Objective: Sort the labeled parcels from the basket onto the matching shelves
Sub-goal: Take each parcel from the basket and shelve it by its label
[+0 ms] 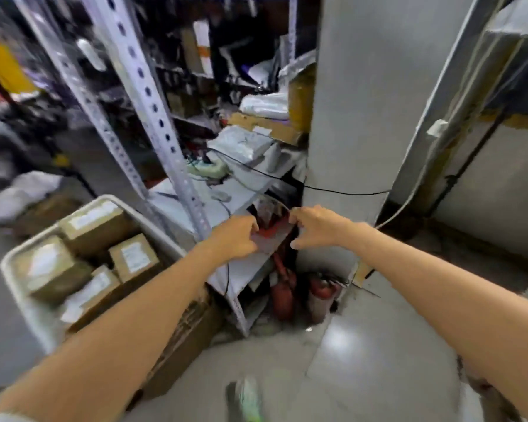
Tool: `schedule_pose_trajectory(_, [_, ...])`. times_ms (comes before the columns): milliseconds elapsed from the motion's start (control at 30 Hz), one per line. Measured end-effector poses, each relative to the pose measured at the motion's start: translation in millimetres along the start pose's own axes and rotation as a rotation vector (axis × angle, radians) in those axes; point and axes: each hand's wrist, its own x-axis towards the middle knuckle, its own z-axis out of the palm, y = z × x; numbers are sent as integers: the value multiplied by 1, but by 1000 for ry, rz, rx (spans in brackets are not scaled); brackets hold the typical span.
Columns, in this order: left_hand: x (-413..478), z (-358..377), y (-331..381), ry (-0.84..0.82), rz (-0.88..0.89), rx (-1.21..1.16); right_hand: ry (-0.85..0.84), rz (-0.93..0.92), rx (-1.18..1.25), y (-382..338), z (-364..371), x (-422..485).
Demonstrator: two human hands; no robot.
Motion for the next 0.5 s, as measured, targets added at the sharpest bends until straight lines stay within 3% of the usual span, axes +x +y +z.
schedule_pose_trajectory(267, [-132,-8,-148,143,-482,-15,-194,-445,-90,-175,44,82])
schedule_pose_trajectory(500, [-201,-25,-228,229,-690,-95,-209,-639,-135,-290,63,132])
